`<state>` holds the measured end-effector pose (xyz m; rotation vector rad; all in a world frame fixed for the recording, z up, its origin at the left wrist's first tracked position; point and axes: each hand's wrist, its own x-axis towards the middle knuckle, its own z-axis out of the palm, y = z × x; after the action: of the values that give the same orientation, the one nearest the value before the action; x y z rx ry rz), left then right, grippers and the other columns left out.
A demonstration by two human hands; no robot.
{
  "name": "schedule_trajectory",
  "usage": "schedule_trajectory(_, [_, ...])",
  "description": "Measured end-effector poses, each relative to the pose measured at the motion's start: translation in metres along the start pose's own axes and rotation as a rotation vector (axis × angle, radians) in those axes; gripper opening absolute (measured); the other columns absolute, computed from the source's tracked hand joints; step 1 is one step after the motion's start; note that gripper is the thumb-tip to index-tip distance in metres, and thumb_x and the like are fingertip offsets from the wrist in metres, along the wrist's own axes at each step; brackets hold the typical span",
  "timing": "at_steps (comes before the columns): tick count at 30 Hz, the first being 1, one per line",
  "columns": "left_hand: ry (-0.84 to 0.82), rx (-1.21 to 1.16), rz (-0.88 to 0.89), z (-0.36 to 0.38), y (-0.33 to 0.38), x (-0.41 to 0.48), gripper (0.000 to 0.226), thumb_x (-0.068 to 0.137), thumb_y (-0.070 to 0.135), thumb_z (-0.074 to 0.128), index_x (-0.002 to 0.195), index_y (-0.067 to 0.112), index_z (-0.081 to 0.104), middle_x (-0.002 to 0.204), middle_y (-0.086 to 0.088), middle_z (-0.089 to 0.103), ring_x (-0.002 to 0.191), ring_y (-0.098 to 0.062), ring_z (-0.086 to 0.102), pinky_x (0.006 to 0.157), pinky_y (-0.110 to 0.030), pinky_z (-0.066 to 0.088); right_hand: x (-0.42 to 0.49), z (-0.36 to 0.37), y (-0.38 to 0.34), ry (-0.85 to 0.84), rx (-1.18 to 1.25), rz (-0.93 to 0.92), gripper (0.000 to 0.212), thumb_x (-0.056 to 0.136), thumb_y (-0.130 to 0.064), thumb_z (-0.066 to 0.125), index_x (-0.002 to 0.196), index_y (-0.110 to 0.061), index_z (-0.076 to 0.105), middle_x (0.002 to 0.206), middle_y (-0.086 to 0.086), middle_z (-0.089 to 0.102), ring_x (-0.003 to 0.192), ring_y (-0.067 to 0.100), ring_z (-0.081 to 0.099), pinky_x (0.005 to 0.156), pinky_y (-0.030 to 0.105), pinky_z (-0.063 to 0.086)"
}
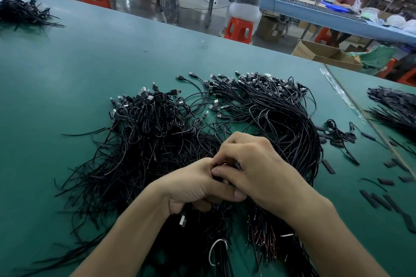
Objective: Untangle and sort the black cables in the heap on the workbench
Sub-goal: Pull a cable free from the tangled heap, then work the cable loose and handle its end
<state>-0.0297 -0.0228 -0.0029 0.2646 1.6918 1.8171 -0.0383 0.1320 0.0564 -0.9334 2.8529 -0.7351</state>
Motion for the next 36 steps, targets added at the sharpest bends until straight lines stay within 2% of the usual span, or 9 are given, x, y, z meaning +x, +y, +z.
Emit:
schedule_trajectory(9, [0.110,-0.328,0.098,0.004,0.001,0.006,0.019,0.070,0.000,0.058,0.074,0.018,0.056,0.058,0.005,0.041,0.048,-0.005,0.032,0.040,-0.015,0.024,0.000,0.004,-0.001,0.105,-0.255,-0.065,0.015,0.099,-0.032,0.052,0.099,-0.024,0.065,0.098,-0.010,0.052,0.096,0.011,0.046,0.083,0.028,0.047])
schedule_trajectory(14, [0.038,-0.527,0.238,0.000,-0.001,0.012,0.015,0.093,0.010,0.050,0.104,0.007,0.059,0.082,-0.003,0.062,0.069,-0.012,0.059,0.062,-0.022,0.051,0.000,0.002,0.011,0.307,-0.133,0.031,0.014,0.096,-0.028,0.057,0.096,-0.020,0.068,0.095,-0.010,0.055,0.094,0.011,0.050,0.081,0.029,0.047])
schedule_trajectory(18, [0.199,-0.197,0.307,-0.004,-0.005,0.011,0.034,0.082,0.037,0.072,0.105,0.011,0.070,0.094,-0.005,0.066,0.086,-0.014,0.060,0.081,-0.027,0.051,0.000,0.002,0.011,0.385,0.023,0.011,0.006,0.095,-0.021,0.062,0.094,-0.019,0.068,0.094,-0.013,0.056,0.092,0.009,0.055,0.079,0.030,0.050])
schedule_trajectory(21, [0.433,0.182,0.360,-0.003,-0.006,0.012,0.044,0.081,0.063,0.064,0.091,0.020,0.069,0.083,-0.002,0.048,0.072,-0.006,0.046,0.066,-0.025,0.039,-0.001,0.012,0.010,0.431,0.040,-0.020,0.006,0.095,-0.017,0.063,0.092,-0.019,0.067,0.091,-0.013,0.056,0.090,0.004,0.054,0.078,0.019,0.046])
schedule_trajectory(24, [0.476,0.213,0.412,0.000,-0.006,0.014,0.019,0.090,0.054,0.059,0.091,0.039,0.070,0.063,0.002,0.041,0.054,-0.014,0.035,0.048,-0.030,0.030,0.000,0.024,0.009,0.529,0.287,0.049,0.014,0.093,-0.009,0.065,0.088,-0.022,0.064,0.087,-0.014,0.061,0.084,-0.004,0.060,0.073,0.006,0.043])
schedule_trajectory(27, [0.536,0.118,0.465,0.002,-0.005,0.016,0.036,0.098,0.019,0.061,0.126,0.041,0.063,0.076,-0.011,0.062,0.070,-0.023,0.060,0.070,-0.032,0.057,0.001,0.035,0.009,0.505,0.643,0.163,0.011,0.095,-0.012,0.063,0.087,-0.017,0.067,0.080,-0.006,0.071,0.077,0.004,0.067,0.071,0.015,0.050])
schedule_trajectory(30, [0.480,0.009,0.540,0.002,-0.003,0.015,0.056,0.098,-0.011,0.047,0.144,0.021,0.049,0.095,-0.007,0.070,0.094,-0.010,0.066,0.089,-0.020,0.052,0.001,0.040,0.011,0.438,0.783,0.198,0.014,0.096,-0.013,0.062,0.084,-0.016,0.069,0.078,-0.003,0.071,0.075,0.014,0.065,0.074,0.029,0.056])
schedule_trajectory(33, [0.424,-0.277,0.633,0.002,0.003,0.012,0.058,0.089,-0.005,0.034,0.135,0.022,0.056,0.115,-0.007,0.073,0.114,-0.021,0.067,0.087,-0.024,0.053,0.001,0.041,0.014,0.396,0.814,0.217,0.018,0.096,-0.015,0.061,0.081,-0.020,0.069,0.071,-0.012,0.068,0.070,0.000,0.060,0.070,0.017,0.051])
schedule_trajectory(36, [0.413,-0.426,0.659,0.000,0.006,0.008,0.043,0.096,0.020,0.034,0.123,0.026,0.066,0.102,-0.015,0.076,0.109,-0.028,0.069,0.090,-0.033,0.049,-0.001,0.042,0.019,0.356,0.845,0.252,0.015,0.093,-0.028,0.063,0.083,-0.020,0.070,0.068,-0.013,0.066,0.066,-0.003,0.057,0.066,0.012,0.047])
